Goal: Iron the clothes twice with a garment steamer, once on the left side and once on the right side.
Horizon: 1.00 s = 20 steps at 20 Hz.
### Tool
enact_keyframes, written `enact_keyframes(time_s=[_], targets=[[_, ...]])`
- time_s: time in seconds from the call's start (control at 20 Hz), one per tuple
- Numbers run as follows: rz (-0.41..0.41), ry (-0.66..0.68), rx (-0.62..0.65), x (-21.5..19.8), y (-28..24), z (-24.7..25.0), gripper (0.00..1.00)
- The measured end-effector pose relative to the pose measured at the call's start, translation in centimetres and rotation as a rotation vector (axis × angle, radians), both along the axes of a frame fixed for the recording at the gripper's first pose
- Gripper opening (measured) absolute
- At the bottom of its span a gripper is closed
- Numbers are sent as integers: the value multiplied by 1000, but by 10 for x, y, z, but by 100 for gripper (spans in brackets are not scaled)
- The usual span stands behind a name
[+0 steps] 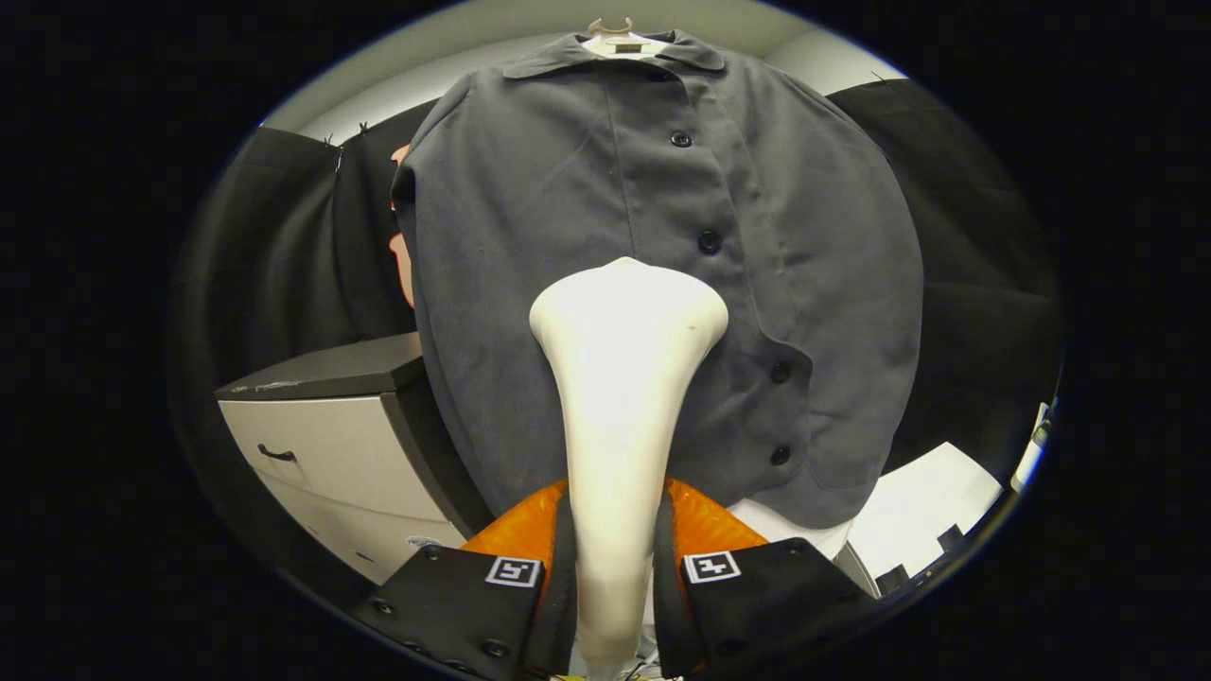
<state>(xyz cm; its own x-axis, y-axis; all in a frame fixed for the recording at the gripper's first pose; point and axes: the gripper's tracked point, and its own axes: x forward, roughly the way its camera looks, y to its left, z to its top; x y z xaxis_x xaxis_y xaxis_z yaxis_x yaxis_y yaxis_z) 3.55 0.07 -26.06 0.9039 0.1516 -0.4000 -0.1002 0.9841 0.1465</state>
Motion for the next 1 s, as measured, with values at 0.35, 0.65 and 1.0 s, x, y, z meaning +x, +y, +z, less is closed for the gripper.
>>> enact_keyframes(time_s=[0.35, 0.65, 1.0], targets=[[6, 45, 1, -14, -4, -32, 41], [17, 92, 1, -27, -5, -60, 41], [16, 128, 12, -39, -7, -76, 41]])
